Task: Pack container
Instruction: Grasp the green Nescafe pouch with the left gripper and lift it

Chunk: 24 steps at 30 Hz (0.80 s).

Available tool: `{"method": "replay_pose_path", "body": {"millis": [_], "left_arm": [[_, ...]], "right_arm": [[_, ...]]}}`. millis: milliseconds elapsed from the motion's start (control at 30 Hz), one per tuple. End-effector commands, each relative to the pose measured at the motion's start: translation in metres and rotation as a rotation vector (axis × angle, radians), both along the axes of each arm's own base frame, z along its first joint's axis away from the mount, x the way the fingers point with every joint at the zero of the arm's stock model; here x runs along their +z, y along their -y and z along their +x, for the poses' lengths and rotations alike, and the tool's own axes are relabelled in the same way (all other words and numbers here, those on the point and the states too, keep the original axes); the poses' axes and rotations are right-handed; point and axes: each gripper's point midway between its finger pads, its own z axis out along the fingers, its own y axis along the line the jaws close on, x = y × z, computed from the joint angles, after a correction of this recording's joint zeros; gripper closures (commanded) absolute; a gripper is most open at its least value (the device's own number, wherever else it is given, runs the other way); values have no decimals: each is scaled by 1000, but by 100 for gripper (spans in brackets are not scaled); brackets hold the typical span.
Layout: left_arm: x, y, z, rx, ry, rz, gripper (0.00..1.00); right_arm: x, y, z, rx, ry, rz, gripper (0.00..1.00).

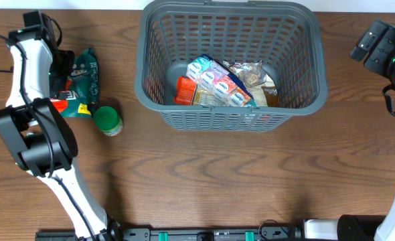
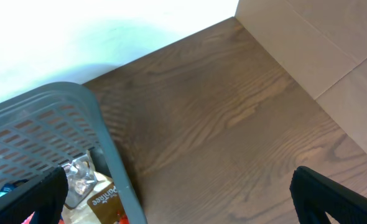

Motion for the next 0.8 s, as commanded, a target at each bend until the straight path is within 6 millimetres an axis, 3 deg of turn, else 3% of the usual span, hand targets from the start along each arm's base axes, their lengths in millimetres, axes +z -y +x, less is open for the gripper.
{"method": "replay_pose_path", "body": {"millis": [0, 300, 500, 533, 633, 667, 700, 767], "left_arm": [[-16, -3, 4, 11, -18, 9, 1], [-66, -1, -4, 8, -117, -18, 1], [-75, 1, -8, -10, -148, -26, 1], [-75, 1, -8, -23, -149, -28, 6], [-75, 1, -8, -64, -156, -26, 43], [-75, 1, -8, -82, -159, -25, 65], [-75, 1, -8, -98, -162, -24, 94], [-75, 1, -9, -128, -167, -23, 94]], "right_arm": [[1, 5, -1, -26, 4, 0, 1], [1, 5, -1, -26, 4, 0, 1], [1, 5, -1, -26, 4, 0, 1], [1, 5, -1, -26, 4, 0, 1], [1, 5, -1, -26, 4, 0, 1], [1, 5, -1, -26, 4, 0, 1], [1, 5, -1, -26, 4, 0, 1], [1, 5, -1, -26, 4, 0, 1]]}}
